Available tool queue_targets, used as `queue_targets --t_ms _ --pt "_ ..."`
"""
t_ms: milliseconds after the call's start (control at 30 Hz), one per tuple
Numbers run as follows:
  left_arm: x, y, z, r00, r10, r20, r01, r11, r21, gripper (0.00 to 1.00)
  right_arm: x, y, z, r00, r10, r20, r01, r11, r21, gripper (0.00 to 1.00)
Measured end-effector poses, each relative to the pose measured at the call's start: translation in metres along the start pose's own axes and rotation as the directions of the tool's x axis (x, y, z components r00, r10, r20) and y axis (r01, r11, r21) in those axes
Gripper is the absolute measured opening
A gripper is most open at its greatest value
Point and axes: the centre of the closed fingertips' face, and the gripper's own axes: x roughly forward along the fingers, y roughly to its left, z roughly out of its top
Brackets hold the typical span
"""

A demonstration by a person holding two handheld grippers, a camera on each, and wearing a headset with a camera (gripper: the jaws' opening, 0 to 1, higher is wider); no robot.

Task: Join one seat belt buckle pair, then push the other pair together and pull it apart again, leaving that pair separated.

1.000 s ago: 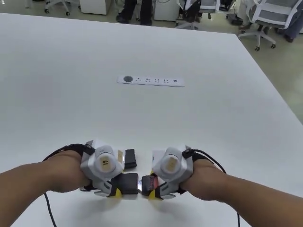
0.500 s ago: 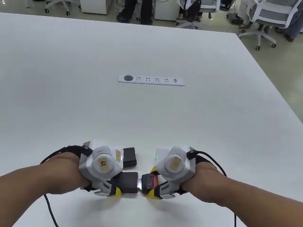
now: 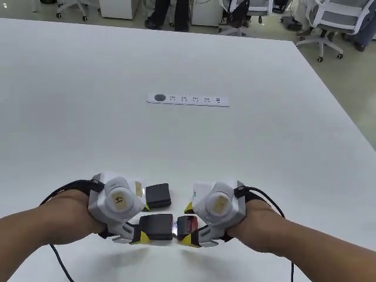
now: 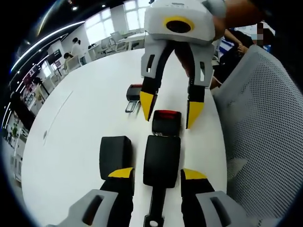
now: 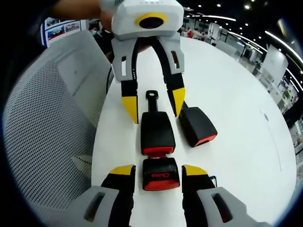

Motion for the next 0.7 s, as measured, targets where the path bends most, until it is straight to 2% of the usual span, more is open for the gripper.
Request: queue_targets --t_ms 100,200,367,600,667,700 --pt "-0.004 0.006 0.007 0.9998 0.003 0.019 -0.003 1.000 -0.005 0.40 -0.006 -0.005 0.000 1.0000 -0.002 0.003 0.002 1.000 0.003 0.35" --pt "-0.007 0.011 0.012 0.9998 -0.007 0.017 0.006 1.000 0.027 0.39 -0.011 -0.012 0.002 0.9996 -0.010 0.025 0.009 0.999 0.031 0.35" --pt "-0.007 0.034 0.007 0.9999 0.015 0.009 -0.015 1.000 0.018 0.39 -0.019 -0.026 0.005 0.9986 -0.034 0.040 0.032 0.999 0.043 0.34" --pt "-0.003 0.053 0.010 0.9983 0.058 0.011 -0.058 0.998 0.013 0.40 -0.027 -0.048 -0.014 0.9974 -0.072 -0.001 0.072 0.997 0.034 0.33" --pt "-0.003 0.060 0.008 0.9975 0.069 0.019 -0.069 0.998 0.013 0.40 -0.028 -0.055 -0.025 0.9963 -0.083 -0.023 0.084 0.996 0.032 0.33" --pt "-0.001 0.064 0.007 0.9971 0.072 0.025 -0.072 0.997 0.016 0.40 -0.030 -0.062 -0.031 0.9934 -0.107 -0.042 0.108 0.994 0.022 0.34"
